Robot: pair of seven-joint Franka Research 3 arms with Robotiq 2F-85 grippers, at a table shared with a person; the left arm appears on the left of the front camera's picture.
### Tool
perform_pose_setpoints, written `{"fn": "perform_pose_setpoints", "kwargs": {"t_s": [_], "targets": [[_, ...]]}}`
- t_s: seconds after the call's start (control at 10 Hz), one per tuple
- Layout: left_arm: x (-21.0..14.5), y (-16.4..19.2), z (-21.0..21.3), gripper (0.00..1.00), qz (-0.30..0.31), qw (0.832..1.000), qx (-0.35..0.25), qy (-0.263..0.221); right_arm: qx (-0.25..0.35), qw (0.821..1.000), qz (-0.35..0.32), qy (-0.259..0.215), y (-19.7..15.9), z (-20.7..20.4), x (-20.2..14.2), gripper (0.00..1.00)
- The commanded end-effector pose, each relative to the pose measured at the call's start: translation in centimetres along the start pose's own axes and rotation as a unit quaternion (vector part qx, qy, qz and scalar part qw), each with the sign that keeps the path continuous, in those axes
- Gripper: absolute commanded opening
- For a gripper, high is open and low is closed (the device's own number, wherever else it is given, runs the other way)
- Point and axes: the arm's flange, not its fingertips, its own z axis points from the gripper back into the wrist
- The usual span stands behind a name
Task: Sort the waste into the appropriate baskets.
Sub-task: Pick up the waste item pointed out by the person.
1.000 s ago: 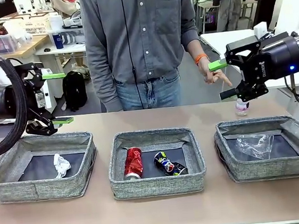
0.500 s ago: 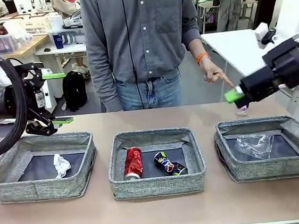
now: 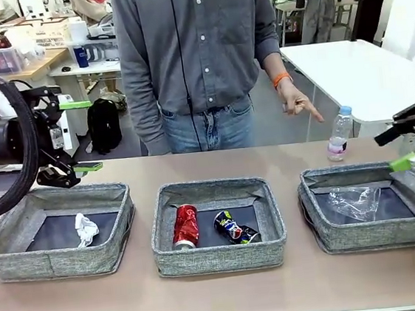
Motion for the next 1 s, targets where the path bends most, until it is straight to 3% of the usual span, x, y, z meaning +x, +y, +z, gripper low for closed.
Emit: {"fn": "perform_pose_setpoints", "kwargs": {"t_s": [0.0,0.1,0.2,0.3,0.4,0.5,0.7,0.8,0.9], "targets": [[-0.2,-0.4,-0.1,1.0,0.006,1.0,-0.001,-0.004,-0.321,0.931,-0.1,0.144,4.2,-0.1,1.9,1.0],[-0.2,-0.4,-0.1,1.0,0.006,1.0,-0.001,-0.004,0.0,1.0,0.0,0.0,0.0,0.0,0.0,1.0],[-0.2,-0.4,-0.1,1.0,0.006,1.0,-0.001,-0.004,-0.077,0.997,0.005,0.027,-0.8,2.1,0.5,1.0],[-0.2,-0.4,-0.1,1.0,0.006,1.0,-0.001,-0.004,-0.098,0.995,0.008,-0.027,-0.5,2.1,1.0,1.0],[-0.2,-0.4,-0.1,1.0,0.006,1.0,-0.001,-0.004,-0.145,0.985,-0.033,-0.089,-3.1,3.1,-1.7,1.0],[-0.2,-0.4,-0.1,1.0,0.006,1.0,-0.001,-0.004,-0.126,0.981,-0.011,-0.149,-5.6,3.4,-4.0,1.0],[-0.2,-0.4,-0.1,1.0,0.006,1.0,-0.001,-0.004,-0.092,0.979,-0.043,-0.177,-11.5,2.8,-10.1,1.0],[-0.2,-0.4,-0.1,1.0,0.006,1.0,-0.001,-0.004,-0.126,0.974,-0.008,-0.19,-14.6,1.8,-13.8,1.0],[-0.2,-0.4,-0.1,1.0,0.006,1.0,-0.001,-0.004,-0.118,0.969,0.013,-0.217,-16.5,0.6,-16.0,1.0]]}}
